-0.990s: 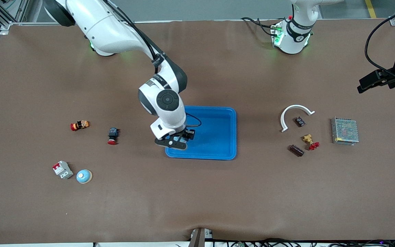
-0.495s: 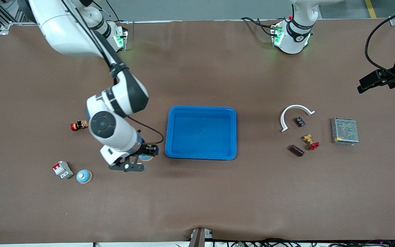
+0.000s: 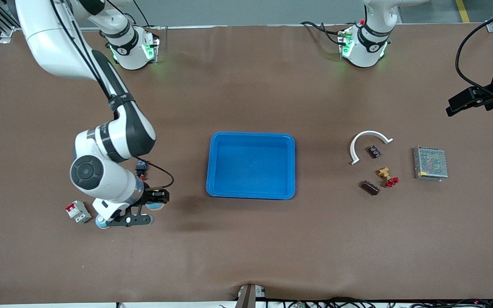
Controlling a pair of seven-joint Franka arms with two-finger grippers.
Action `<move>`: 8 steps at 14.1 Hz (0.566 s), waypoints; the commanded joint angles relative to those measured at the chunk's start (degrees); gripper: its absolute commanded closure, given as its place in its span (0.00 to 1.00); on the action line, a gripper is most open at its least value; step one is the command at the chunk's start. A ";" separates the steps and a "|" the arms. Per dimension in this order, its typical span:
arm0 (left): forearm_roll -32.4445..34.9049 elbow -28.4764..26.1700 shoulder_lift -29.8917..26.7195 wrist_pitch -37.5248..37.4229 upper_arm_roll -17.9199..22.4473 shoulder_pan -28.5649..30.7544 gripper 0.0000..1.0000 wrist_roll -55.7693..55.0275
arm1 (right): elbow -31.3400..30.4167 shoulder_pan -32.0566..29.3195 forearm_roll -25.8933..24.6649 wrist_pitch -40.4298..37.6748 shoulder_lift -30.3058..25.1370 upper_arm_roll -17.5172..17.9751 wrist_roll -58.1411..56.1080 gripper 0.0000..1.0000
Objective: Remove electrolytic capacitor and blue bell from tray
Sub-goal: 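Carry the bell beside the first bell with the right gripper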
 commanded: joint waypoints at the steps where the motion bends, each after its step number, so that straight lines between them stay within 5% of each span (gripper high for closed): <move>1: -1.15 -0.04 -0.63 0.18 0.01 0.17 0.00 1.12 | -3.34 -1.81 -0.77 3.42 -0.30 0.70 -2.74 0.56; 8: -0.98 -0.04 -0.63 0.27 -0.08 0.17 0.00 1.12 | -10.30 -4.19 -3.49 12.14 -0.13 0.70 -6.79 0.56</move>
